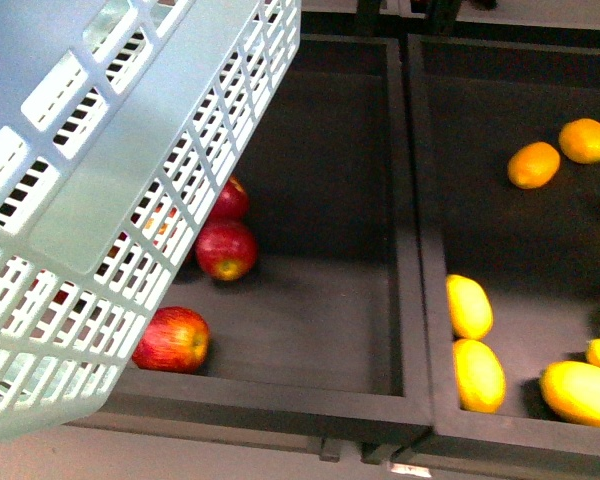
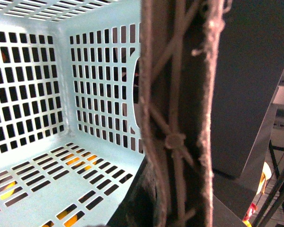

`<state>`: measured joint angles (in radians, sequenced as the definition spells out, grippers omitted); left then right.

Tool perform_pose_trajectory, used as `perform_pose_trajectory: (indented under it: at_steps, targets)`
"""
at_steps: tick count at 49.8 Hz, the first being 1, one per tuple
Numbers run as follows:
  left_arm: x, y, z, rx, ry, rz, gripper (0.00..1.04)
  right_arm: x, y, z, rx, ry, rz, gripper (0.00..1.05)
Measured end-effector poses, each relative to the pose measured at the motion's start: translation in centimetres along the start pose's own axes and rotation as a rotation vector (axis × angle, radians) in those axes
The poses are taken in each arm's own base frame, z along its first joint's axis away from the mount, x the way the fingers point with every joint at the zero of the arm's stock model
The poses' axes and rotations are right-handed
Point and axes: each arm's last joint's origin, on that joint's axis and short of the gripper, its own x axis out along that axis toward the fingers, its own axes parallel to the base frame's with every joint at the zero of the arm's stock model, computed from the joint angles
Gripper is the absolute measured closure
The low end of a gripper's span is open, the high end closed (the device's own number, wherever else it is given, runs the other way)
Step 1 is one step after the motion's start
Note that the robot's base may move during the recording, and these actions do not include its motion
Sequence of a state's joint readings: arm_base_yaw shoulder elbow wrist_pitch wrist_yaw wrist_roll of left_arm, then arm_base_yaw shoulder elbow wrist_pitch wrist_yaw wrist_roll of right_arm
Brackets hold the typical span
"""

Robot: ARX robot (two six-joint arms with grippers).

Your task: Pick lemon and mango into basket

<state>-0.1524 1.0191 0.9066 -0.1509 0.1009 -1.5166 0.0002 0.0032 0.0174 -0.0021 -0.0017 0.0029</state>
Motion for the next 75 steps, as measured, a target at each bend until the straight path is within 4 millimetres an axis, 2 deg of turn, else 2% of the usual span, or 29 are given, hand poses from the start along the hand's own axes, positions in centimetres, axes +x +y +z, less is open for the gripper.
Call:
perform_pose_trajectory:
  at_steps: [26, 32, 35, 40, 50, 55, 58, 62, 68, 75]
  targets:
    - [-0.1, 0.0, 0.3, 0.019, -0.047, -0.001, 1.00, 0.0, 0.0, 0.0, 0.000, 0.000, 0.002, 0.09]
    - [0.4, -0.7, -0.2, 0.249, -0.058, 0.275, 1.00, 0.0, 0.0, 0.0, 0.000, 0.000, 0.002, 0.09]
    - [1.0, -0.7, -0.3, 0.409, -0.023, 0.350, 1.00, 0.0, 0.0, 0.0, 0.000, 0.000, 0.002, 0.09]
    - [2.4, -0.9, -0.2, 0.520, -0.009, 0.376, 1.00, 0.0, 0.0, 0.0, 0.000, 0.000, -0.002, 0.09]
    - [6.4, -1.5, -0.9, 0.576, 0.038, 0.352, 1.00, 0.0, 0.0, 0.0, 0.000, 0.000, -0.002, 0.09]
    - [9.2, -1.8, -2.5, 0.582, 0.134, 0.316, 1.00, 0.0, 0.0, 0.0, 0.000, 0.000, -0.002, 0.09]
    - [11.3, -2.1, -4.4, 0.573, 0.235, 0.285, 1.00, 0.0, 0.0, 0.0, 0.000, 0.000, -0.002, 0.09]
    - [12.9, -2.5, -6.9, 0.551, 0.340, 0.246, 1.00, 0.0, 0.0, 0.0, 0.000, 0.000, -0.002, 0.09]
    - [13.8, -3.1, -9.6, 0.541, 0.423, 0.214, 1.00, 0.0, 0.0, 0.0, 0.000, 0.000, -0.002, 0.09]
    - [14.0, -3.9, -11.7, 0.538, 0.456, 0.180, 1.00, 0.0, 0.0, 0.0, 0.000, 0.000, -0.002, 0.09]
